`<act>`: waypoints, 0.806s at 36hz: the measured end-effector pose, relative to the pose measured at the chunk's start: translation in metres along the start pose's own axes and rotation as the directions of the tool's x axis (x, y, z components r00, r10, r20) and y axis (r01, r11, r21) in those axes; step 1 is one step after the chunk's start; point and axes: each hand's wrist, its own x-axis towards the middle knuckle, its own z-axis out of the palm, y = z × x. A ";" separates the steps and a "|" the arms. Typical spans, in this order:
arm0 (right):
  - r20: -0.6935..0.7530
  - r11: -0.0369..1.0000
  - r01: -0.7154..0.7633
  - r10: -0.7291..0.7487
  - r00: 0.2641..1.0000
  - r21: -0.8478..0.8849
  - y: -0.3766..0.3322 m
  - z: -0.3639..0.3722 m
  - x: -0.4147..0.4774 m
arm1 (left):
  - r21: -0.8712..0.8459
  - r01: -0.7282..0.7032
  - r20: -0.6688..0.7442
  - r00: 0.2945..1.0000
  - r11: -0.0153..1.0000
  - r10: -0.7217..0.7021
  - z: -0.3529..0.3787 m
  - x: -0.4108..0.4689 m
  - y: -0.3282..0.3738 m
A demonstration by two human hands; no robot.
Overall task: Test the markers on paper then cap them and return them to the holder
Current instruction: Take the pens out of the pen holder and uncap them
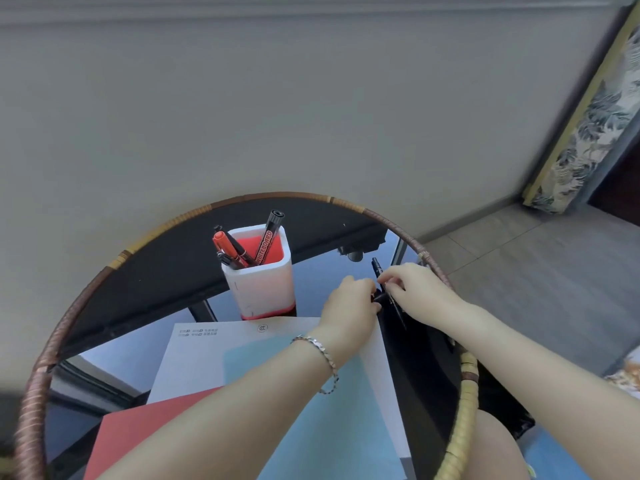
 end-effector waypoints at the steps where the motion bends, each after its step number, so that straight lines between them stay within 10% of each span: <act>1: -0.002 1.000 -0.002 0.002 1.000 -0.008 -0.002 -0.001 -0.001 | -0.023 -0.010 0.000 1.000 1.000 0.010 -0.002 -0.002 -0.001; 12: -0.239 0.947 0.270 -0.225 0.945 0.176 -0.089 -0.006 0.018 | -0.135 -0.101 -0.235 0.970 0.986 0.068 -0.079 -0.072 -0.044; 29: -0.351 0.888 0.243 -0.101 0.931 0.390 -0.163 -0.014 0.033 | -0.184 -0.119 -0.536 0.844 0.976 0.001 -0.132 -0.117 -0.074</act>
